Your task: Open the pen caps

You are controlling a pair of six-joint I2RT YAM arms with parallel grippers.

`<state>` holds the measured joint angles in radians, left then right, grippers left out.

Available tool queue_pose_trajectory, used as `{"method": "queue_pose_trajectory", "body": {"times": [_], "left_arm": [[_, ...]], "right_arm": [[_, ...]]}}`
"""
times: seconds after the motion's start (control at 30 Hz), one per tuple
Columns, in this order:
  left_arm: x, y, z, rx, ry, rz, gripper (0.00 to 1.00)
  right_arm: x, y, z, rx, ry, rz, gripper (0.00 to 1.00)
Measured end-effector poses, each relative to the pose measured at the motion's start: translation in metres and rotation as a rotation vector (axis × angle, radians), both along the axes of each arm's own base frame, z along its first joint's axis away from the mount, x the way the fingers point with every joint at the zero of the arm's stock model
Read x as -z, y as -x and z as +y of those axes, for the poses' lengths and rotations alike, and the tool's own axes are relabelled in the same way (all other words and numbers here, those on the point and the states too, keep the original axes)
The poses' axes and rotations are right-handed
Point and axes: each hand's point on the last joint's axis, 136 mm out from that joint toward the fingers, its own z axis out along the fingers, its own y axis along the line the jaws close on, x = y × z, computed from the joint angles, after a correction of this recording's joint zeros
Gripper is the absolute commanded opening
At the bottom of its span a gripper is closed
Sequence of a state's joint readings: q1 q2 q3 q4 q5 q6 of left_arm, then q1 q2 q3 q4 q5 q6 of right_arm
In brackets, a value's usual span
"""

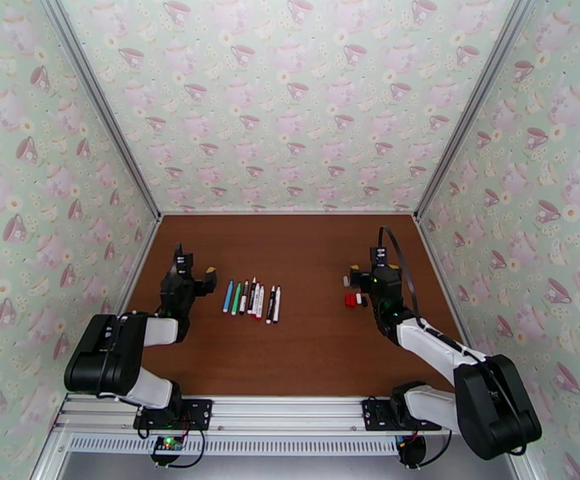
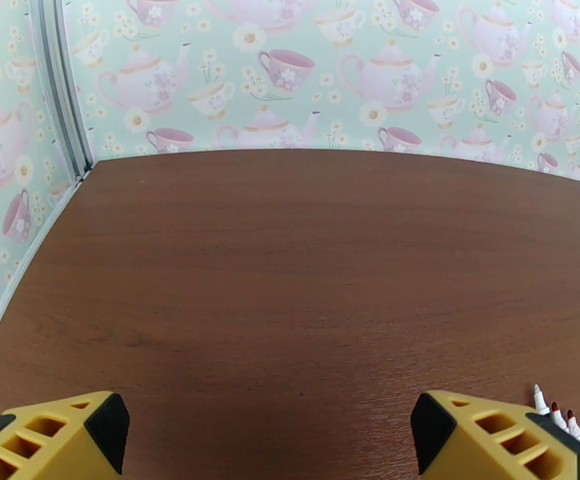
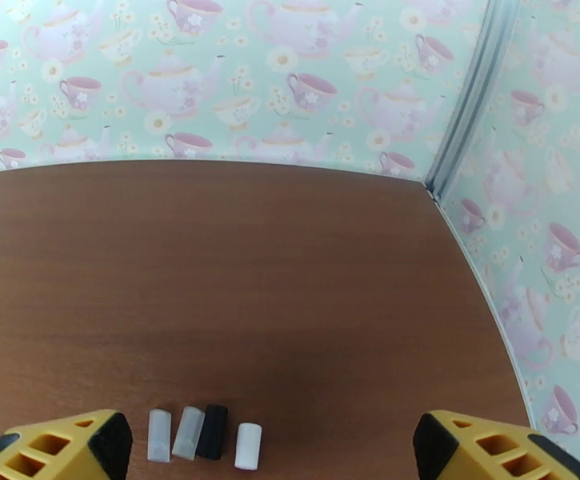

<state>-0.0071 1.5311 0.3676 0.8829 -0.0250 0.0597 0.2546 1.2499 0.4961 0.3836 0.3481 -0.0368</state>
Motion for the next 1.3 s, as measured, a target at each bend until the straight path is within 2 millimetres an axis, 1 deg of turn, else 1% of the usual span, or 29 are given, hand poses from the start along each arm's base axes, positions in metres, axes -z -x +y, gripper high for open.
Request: {"method": "queue_pose_trajectory", "body": {"times": [0.1,0.2,0.4,0.47,0.6,0.8,1.3], "left_arm": [[0.000,0.000,0.000,0.000,0.000,0.000,1.00],[0.000,0.000,0.000,0.000,0.000,0.000,1.00],[0.000,0.000,0.000,0.000,0.000,0.000,1.00],[0.000,0.000,0.000,0.000,0.000,0.000,1.00],[0.000,0.000,0.000,0.000,0.000,0.000,1.00],[0.000,0.000,0.000,0.000,0.000,0.000,1.00],[0.001,0.000,0.000,0.000,0.000,0.004,1.00]], "right_arm": [[0.000,-0.006,0.001,-0.013,-0.002,-0.017,1.00],[0.005,-0.010,-0.001,-0.025,-0.007,-0.027,1.00],[0.031,-0.013,-0.015,-0.034,-0.035,-0.019,1.00],[0.036,-0.016,-0.019,-0.038,-0.047,-0.023,1.00],[0.036,-0.021,-0.026,-0.038,-0.081,-0.062,1.00],[0.044,-0.024,-0.027,-0.051,-0.113,-0.074,1.00],[0.042,-0.025,-0.031,-0.044,-0.153,-0.085,1.00]]}}
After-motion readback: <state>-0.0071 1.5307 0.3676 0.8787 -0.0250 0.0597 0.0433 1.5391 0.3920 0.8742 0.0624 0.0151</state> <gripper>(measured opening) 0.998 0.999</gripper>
